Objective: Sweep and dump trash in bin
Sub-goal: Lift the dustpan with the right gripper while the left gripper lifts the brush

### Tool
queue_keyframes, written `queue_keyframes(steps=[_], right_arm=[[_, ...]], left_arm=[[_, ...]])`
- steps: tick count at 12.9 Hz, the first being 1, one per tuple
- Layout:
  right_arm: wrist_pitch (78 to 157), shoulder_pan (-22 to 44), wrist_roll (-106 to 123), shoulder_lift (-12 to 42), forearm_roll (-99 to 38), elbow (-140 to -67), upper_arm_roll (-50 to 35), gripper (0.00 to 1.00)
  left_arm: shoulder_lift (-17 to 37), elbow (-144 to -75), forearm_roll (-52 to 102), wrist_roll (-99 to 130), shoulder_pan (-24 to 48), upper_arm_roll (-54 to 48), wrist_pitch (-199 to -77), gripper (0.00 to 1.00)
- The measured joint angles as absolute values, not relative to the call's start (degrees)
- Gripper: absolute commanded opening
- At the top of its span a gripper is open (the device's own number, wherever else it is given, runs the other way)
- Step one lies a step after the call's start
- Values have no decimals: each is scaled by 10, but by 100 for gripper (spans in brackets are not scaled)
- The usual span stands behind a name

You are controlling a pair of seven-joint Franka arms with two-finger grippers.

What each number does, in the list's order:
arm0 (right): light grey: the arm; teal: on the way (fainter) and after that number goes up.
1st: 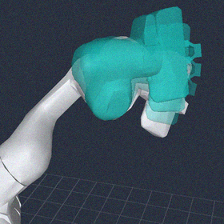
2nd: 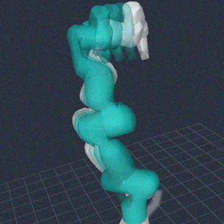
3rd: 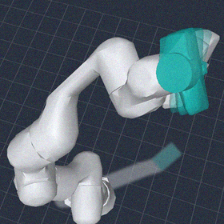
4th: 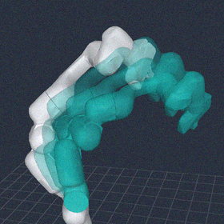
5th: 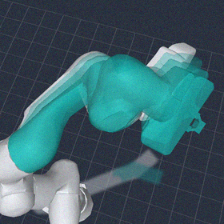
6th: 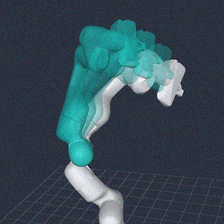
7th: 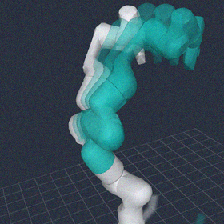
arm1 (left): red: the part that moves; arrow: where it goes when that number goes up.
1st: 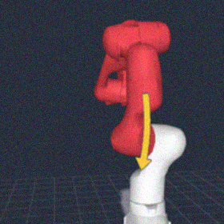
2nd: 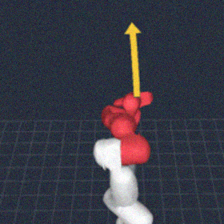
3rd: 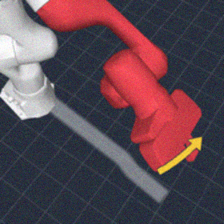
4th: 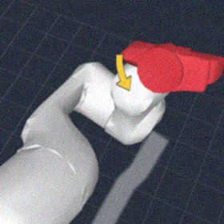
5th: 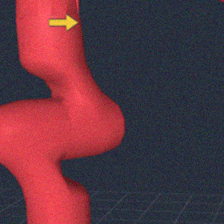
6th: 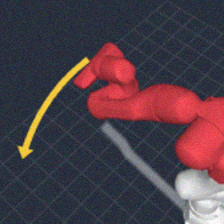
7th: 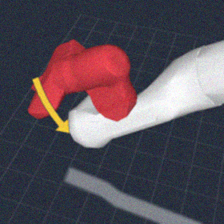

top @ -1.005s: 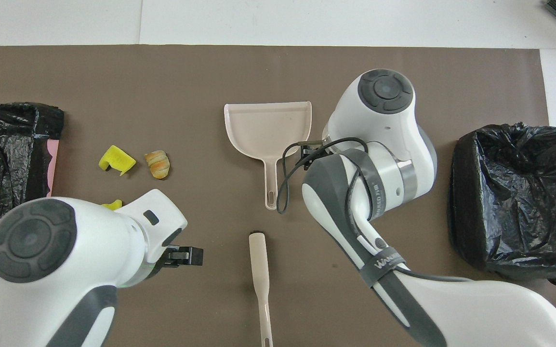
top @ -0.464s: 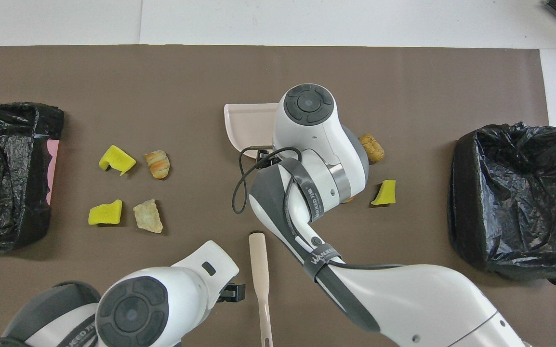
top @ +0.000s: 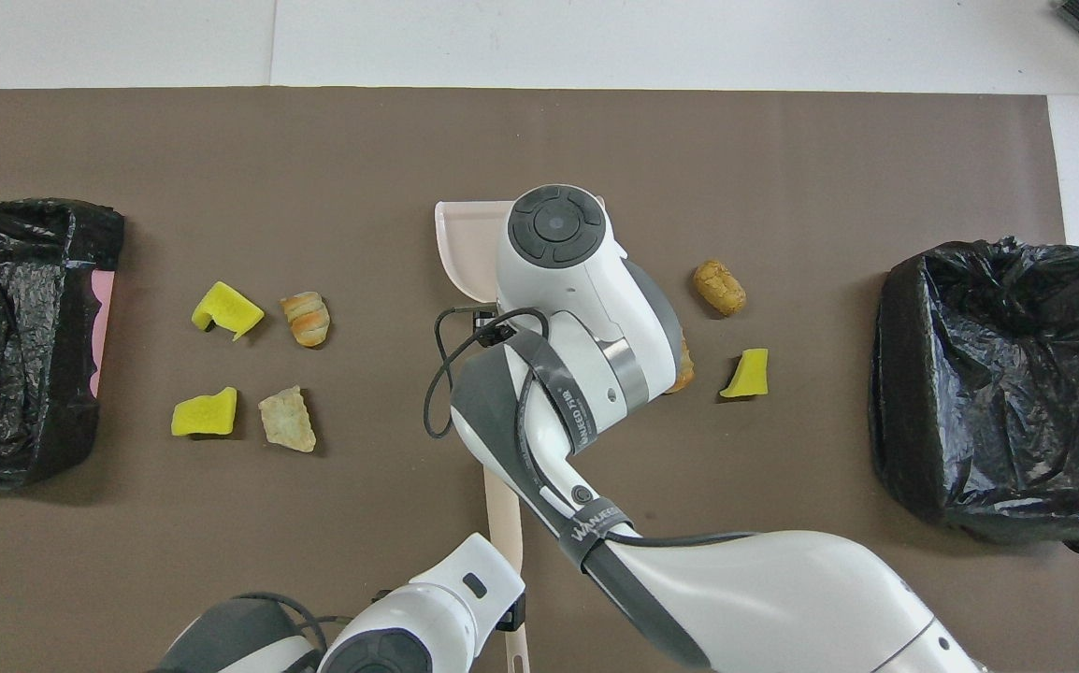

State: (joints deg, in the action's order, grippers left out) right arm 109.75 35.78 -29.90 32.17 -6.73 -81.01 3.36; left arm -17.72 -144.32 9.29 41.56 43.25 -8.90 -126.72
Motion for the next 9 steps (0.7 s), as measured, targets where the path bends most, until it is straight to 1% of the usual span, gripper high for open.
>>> queue_keyframes(steps=[1, 3, 4, 5, 6, 7, 9], right_arm=[[1107, 360, -299, 322, -67, -811, 34, 61], [1116, 360, -299, 324, -68, -814, 34, 48], [1117, 360, -299, 326, -68, -817, 35, 46], [1118, 360, -299, 326, -68, -821, 35, 40], [1119, 360, -299, 326, -68, -826, 35, 24], [1120, 360, -299, 326, -68, -829, 35, 17], [1120, 360, -299, 327, -68, -831, 35, 6]], left_arm=[[-165, -1448, 93, 430, 445, -89, -1292, 100], [-130, -1450, 93, 450, 466, -89, -1333, 100], [-118, -1450, 93, 453, 472, -89, -1340, 100], [-112, -1450, 93, 453, 478, -89, -1341, 100], [-111, -1450, 93, 454, 481, -89, -1341, 100], [-111, -1450, 93, 454, 485, -89, -1341, 100], [-111, -1451, 93, 455, 491, -89, -1341, 99]])
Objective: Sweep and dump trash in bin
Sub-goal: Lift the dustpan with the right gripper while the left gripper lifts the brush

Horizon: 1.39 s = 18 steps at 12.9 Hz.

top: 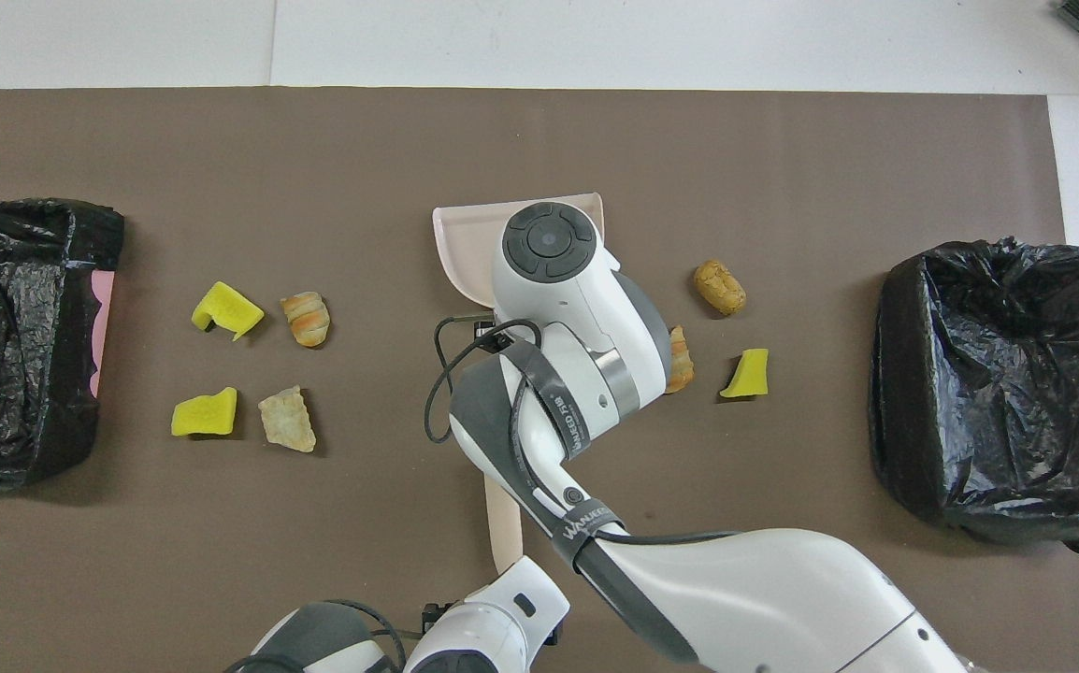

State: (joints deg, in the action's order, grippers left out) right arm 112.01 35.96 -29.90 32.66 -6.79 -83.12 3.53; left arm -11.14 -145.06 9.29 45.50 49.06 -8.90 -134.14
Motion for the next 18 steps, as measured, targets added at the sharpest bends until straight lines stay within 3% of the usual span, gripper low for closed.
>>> queue_keyframes(steps=[2, 4, 7, 8, 9, 10, 15, 18], right_arm=[[1120, 359, -299, 327, -68, -831, 36, 2], [1119, 358, -295, 327, -57, -831, 36, 0], [1104, 355, -286, 326, -52, -821, 37, 0], [1096, 351, -283, 326, -52, -814, 38, 0], [1084, 345, -272, 325, -52, -805, 39, 0], [1074, 337, -257, 323, -52, -796, 39, 0], [1012, 266, -159, 297, -60, -754, 34, 0], [965, 236, -85, 289, -61, -711, 34, 0]], left_arm=[[-111, -1452, 93, 455, 495, -90, -1341, 93], [-111, -1453, 93, 456, 501, -89, -1341, 72], [-111, -1455, 93, 456, 508, -89, -1341, 57], [-111, -1455, 93, 456, 509, -90, -1341, 41], [-111, -1455, 93, 456, 509, -90, -1341, 8], [-111, -1455, 93, 456, 509, -90, -1341, 0], [-111, -1455, 93, 457, 509, -87, -1340, 0], [-118, -1425, 93, 455, 496, -73, -1268, 0]])
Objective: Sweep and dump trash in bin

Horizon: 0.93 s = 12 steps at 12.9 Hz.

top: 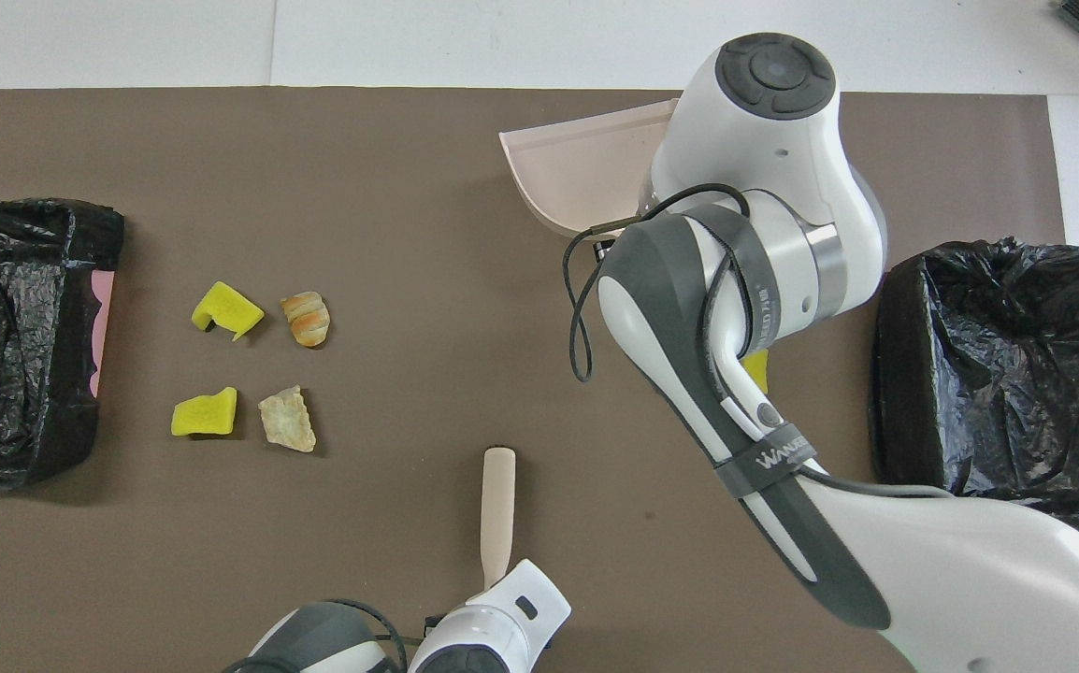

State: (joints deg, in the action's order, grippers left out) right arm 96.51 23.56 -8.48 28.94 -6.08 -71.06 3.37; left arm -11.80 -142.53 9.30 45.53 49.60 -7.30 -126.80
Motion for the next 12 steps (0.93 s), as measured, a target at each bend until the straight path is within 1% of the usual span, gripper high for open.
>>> queue_keyframes(steps=[3, 5, 7, 8, 10, 12], right_arm=[[960, 227, -72, 289, -61, -701, 33, 0], [960, 228, -45, 289, -61, -701, 32, 0], [960, 229, 14, 285, -62, -699, 29, 0], [958, 232, 39, 282, -62, -700, 27, 0], [953, 248, 84, 272, -62, -708, 26, 0], [948, 270, 125, 252, -45, -739, 26, 0]], left_arm=[[-142, -1377, 93, 423, 432, -67, -1168, 0], [-182, -1365, 93, 363, 367, -64, -1107, 0], [-222, -1360, 80, 279, 286, -62, -1043, 0], [-231, -1360, 65, 239, 243, -62, -1031, 0], [-229, -1360, 43, 174, 166, -61, -1029, 0], [-223, -1360, 21, 144, 100, -60, -1035, 0]])
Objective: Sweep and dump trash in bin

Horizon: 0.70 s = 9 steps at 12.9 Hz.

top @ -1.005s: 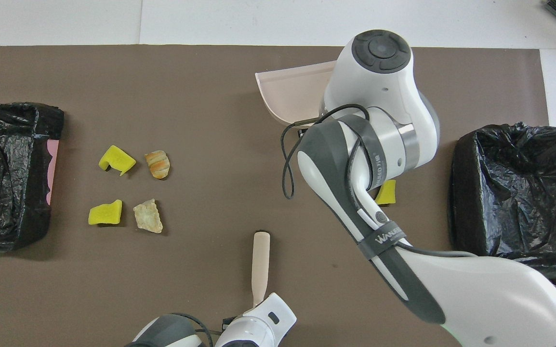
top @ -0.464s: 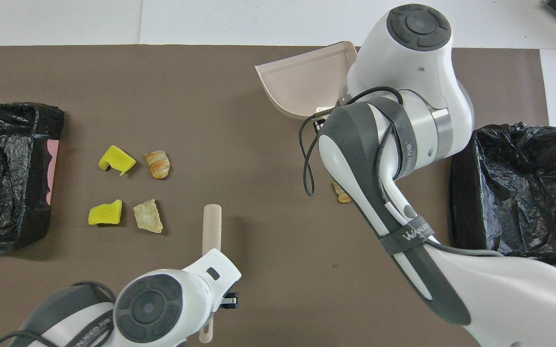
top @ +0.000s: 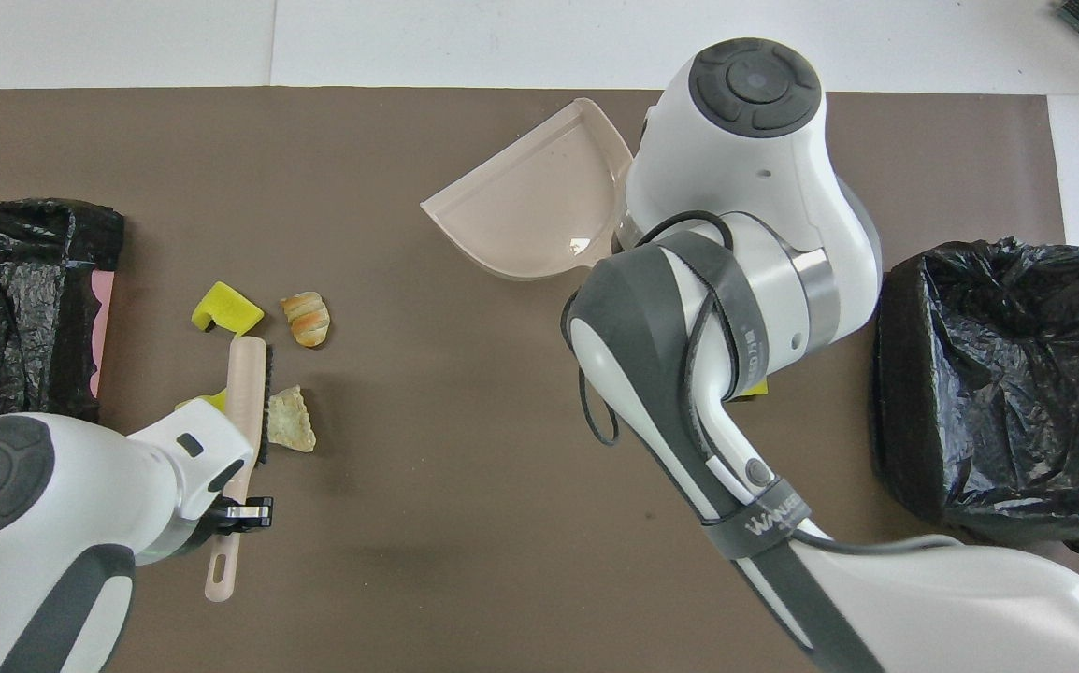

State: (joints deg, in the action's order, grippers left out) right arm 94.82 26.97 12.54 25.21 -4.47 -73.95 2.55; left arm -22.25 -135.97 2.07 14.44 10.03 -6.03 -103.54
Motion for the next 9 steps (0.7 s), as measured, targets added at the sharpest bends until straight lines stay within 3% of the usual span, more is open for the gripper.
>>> queue_keyframes(steps=[5, 9], right_arm=[[947, 316, 227, 167, 21, -885, 25, 0], [1000, 330, 328, 92, 40, -1025, 25, 0]], left_arm=[[-199, -1360, 13, 23, -72, -60, -1099, 0], [-169, -1380, 13, 19, -108, -61, -1120, 0]])
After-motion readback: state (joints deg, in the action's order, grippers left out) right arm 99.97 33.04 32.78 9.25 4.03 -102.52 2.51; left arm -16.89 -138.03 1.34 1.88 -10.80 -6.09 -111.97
